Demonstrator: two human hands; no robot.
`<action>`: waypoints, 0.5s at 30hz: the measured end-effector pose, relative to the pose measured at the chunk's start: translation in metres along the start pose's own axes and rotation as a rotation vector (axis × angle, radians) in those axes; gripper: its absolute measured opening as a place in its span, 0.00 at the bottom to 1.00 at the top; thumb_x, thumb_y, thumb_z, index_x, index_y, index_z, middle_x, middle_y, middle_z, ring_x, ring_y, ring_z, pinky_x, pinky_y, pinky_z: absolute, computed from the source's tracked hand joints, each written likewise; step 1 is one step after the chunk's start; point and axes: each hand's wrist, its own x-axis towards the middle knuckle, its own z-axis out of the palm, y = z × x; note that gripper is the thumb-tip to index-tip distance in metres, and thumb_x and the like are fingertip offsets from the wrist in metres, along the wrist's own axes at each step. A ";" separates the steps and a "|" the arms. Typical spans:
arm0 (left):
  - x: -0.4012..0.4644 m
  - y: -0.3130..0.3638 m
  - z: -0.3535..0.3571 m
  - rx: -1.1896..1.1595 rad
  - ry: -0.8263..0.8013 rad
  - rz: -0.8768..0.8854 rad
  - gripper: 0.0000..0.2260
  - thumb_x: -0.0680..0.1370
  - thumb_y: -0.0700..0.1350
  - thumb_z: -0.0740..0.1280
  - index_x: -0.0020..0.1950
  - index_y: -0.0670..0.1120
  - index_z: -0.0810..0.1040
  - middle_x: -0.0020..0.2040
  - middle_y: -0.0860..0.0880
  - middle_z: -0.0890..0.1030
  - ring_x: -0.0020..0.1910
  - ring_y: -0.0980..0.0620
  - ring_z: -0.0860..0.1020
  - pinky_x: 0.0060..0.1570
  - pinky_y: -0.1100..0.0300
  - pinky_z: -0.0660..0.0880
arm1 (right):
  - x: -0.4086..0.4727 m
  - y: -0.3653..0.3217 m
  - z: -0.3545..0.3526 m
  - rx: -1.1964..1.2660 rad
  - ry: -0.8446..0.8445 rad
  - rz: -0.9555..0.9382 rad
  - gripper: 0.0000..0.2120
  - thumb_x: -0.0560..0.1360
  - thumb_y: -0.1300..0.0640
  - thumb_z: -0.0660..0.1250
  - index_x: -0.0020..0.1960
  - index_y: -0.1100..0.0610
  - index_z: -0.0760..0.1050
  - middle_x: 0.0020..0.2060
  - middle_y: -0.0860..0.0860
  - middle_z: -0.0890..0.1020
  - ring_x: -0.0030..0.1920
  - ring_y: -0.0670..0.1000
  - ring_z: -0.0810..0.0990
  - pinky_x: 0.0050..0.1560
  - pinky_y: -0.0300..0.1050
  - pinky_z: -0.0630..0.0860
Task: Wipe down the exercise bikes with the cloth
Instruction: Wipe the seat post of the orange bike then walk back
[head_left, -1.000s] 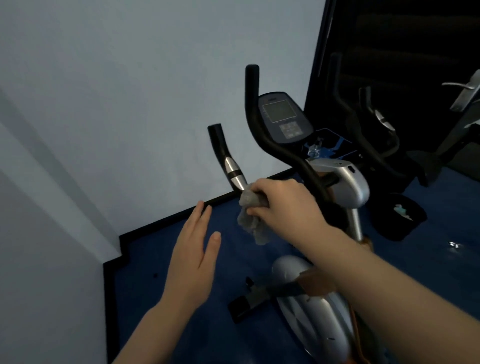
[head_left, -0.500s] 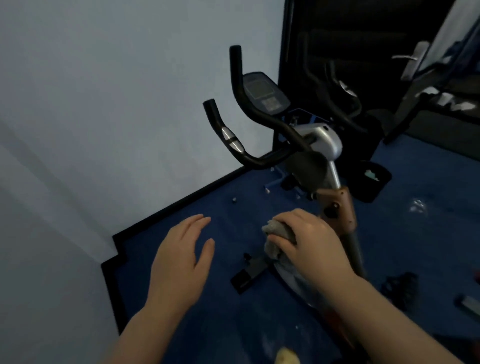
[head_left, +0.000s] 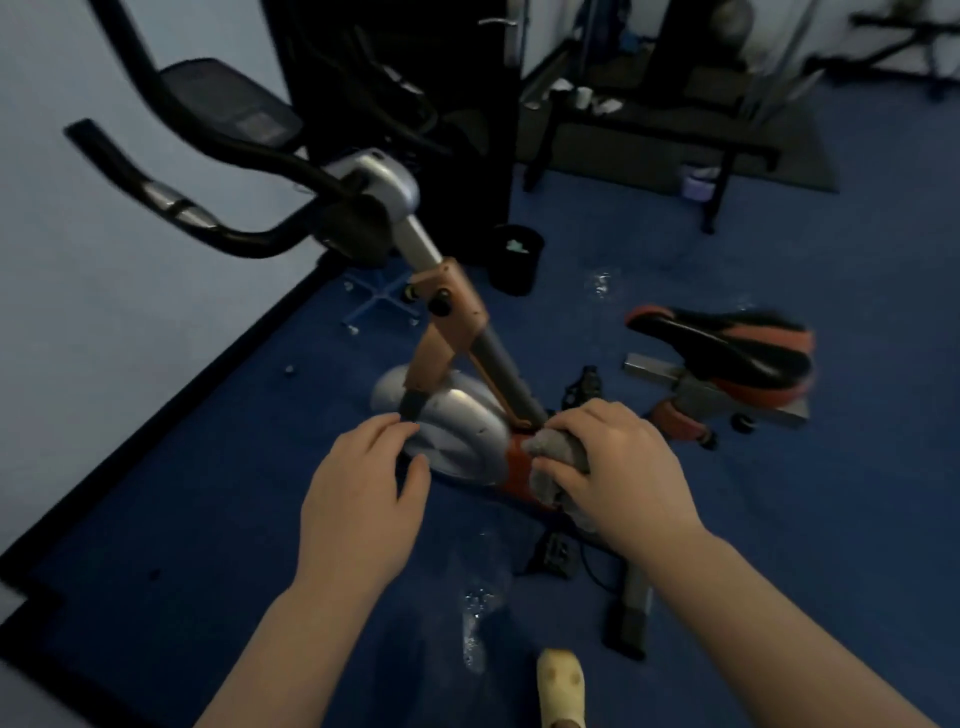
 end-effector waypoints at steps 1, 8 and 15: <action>0.000 0.011 0.006 -0.009 -0.008 0.021 0.16 0.77 0.52 0.61 0.64 0.52 0.74 0.65 0.56 0.73 0.63 0.56 0.69 0.55 0.61 0.68 | -0.008 0.009 -0.006 -0.009 0.007 0.024 0.14 0.71 0.46 0.71 0.53 0.50 0.78 0.46 0.48 0.79 0.49 0.51 0.76 0.49 0.46 0.73; -0.014 0.085 0.049 -0.047 -0.061 0.116 0.16 0.77 0.52 0.61 0.64 0.51 0.74 0.64 0.56 0.74 0.62 0.57 0.69 0.55 0.63 0.67 | -0.052 0.078 -0.043 -0.032 0.041 0.147 0.14 0.71 0.45 0.70 0.53 0.50 0.78 0.47 0.48 0.79 0.50 0.51 0.76 0.50 0.47 0.73; -0.029 0.190 0.110 -0.067 -0.087 0.182 0.15 0.77 0.52 0.61 0.63 0.53 0.75 0.64 0.58 0.74 0.62 0.57 0.70 0.56 0.60 0.71 | -0.100 0.186 -0.085 -0.017 0.059 0.204 0.13 0.71 0.43 0.69 0.51 0.49 0.78 0.46 0.46 0.79 0.50 0.50 0.76 0.49 0.45 0.71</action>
